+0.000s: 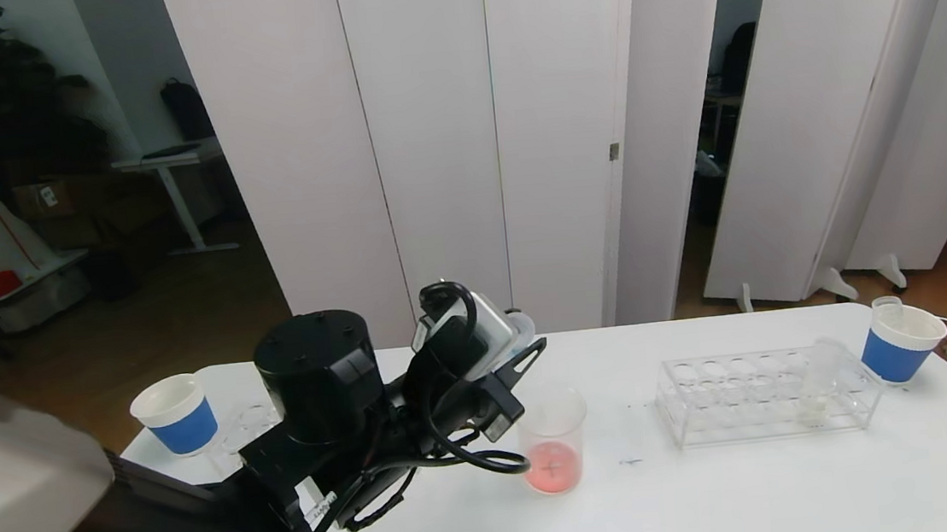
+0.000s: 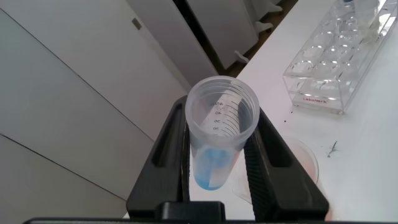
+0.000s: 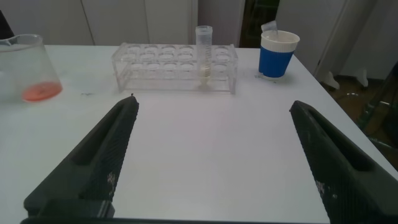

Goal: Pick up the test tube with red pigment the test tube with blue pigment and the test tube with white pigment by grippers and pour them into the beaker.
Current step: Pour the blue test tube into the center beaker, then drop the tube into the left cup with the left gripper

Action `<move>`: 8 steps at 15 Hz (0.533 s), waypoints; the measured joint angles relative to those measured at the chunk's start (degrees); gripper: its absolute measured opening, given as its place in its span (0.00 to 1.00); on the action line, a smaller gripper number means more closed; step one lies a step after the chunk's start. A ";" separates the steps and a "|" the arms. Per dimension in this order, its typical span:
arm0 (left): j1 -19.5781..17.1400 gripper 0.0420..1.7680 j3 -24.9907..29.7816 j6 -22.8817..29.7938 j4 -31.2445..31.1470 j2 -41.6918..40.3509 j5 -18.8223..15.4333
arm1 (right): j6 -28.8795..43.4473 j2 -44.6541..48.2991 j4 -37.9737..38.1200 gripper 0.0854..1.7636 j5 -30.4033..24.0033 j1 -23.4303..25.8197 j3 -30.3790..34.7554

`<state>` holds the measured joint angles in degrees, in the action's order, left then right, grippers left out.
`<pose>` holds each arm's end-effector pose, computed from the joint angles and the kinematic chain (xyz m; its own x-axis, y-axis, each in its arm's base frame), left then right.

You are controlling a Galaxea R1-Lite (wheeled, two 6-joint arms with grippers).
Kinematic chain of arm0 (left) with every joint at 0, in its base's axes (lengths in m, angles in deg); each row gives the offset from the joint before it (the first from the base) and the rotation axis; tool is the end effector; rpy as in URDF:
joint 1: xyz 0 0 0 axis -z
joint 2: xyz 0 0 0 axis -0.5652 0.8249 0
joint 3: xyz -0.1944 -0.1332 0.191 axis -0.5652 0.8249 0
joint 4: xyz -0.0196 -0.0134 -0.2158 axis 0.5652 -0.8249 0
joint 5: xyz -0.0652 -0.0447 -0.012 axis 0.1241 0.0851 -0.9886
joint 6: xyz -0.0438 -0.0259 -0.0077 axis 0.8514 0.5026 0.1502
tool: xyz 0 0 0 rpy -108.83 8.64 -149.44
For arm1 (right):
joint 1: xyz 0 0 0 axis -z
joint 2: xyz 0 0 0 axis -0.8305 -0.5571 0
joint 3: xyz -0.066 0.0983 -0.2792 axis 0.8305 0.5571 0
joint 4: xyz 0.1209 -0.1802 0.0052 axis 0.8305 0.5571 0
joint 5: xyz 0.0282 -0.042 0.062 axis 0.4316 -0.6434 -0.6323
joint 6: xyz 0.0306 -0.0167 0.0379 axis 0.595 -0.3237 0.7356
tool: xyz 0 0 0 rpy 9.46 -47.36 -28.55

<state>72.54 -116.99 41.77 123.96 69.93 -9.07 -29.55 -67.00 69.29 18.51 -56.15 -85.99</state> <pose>0.2894 -0.2331 0.1217 0.7269 -0.6868 -0.0055 0.5971 0.6279 0.4992 0.0317 -0.0003 0.0766 1.0000 -0.0038 0.0084 0.0037 0.9999 0.0165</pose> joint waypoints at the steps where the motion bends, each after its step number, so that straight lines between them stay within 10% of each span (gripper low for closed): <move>1: -0.33 0.32 -0.27 -1.22 0.96 0.94 0.00 | 0.02 0.00 0.00 0.99 -0.01 0.00 0.00; 8: -2.45 0.32 -0.94 -14.31 5.67 5.14 -0.09 | 0.00 0.00 0.00 0.99 0.02 0.00 0.00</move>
<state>70.09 -117.93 27.46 129.62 75.08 -9.16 -29.55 -67.00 69.29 18.53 -56.15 -85.99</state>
